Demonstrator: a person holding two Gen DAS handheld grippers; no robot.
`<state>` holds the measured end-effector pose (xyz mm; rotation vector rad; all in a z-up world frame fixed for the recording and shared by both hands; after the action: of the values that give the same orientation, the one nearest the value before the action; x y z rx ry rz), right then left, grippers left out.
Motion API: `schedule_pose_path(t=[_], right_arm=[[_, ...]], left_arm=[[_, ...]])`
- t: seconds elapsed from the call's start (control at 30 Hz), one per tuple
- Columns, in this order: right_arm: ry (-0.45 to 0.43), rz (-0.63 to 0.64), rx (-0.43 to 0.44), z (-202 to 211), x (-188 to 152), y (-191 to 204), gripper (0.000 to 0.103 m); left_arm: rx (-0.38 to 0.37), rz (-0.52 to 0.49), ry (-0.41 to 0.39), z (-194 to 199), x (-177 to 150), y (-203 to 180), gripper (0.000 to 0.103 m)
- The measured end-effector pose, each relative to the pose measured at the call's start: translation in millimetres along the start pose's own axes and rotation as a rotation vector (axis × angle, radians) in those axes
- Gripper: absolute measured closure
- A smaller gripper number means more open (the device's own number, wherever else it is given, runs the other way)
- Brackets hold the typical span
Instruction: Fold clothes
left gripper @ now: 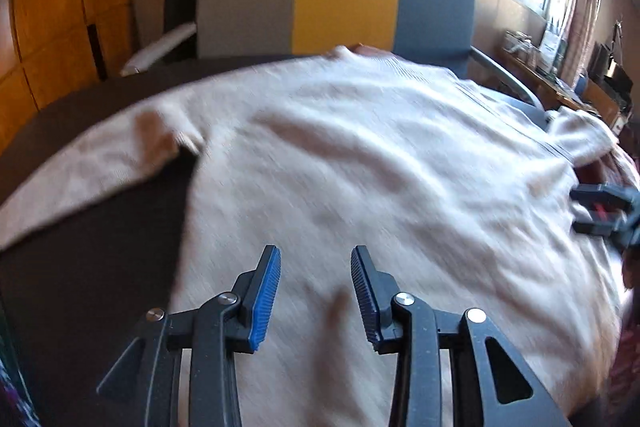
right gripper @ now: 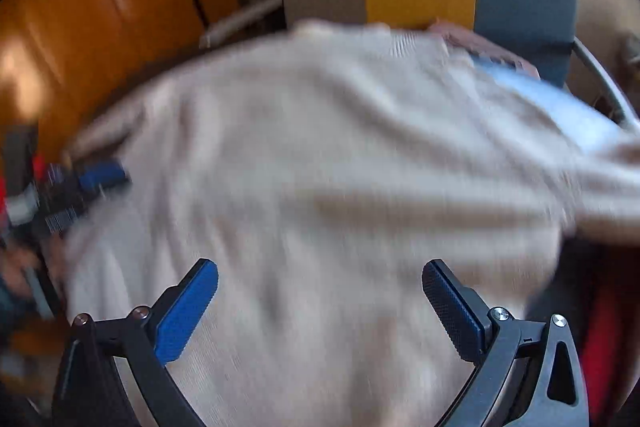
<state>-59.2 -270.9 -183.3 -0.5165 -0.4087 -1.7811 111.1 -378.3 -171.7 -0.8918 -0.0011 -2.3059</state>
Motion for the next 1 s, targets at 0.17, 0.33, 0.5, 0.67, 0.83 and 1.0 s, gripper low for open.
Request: schedule_pose_path(t=[0.17,0.33,0.5,0.67,0.83,1.0], right_arm=[[0.009,0.032,-0.052,23,-60,21,0.000],[-0.055,0.025,-0.078,46,-97,25,0.000],[-0.048,0.023,-0.096,61,-110,33,0.000],[-0.001,0.049,-0.095,68,-117,41,0.000],[0.002,-0.056,-0.040,79,-95,27,0.000],[-0.141,-0.148,-0.112,78,-35,-3,0.000]], left_arm=[[0.006,-0.002,-0.010,12,-25,11,0.065],[0.014,0.037,0.020,32,-39,23,0.065],[0.055,0.019,0.050,52,-55,24,0.065],[0.056,0.010,0.096,64,-56,23,0.065],[0.011,-0.020,-0.026,70,-4,10,0.065],[0.048,-0.038,-0.121,40,53,-14,0.065]])
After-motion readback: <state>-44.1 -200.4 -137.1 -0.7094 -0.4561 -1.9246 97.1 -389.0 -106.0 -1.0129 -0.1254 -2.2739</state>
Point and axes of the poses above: each gripper's, at about its wrist camera, not at the fingertips, and z roughly against the way its jaws point, y to its left, x to its top, the point moved 6 cm from there along -z, roughly the way its jaws point, and after that the axes turned 13 degrees about z, right-handed, at the moved point
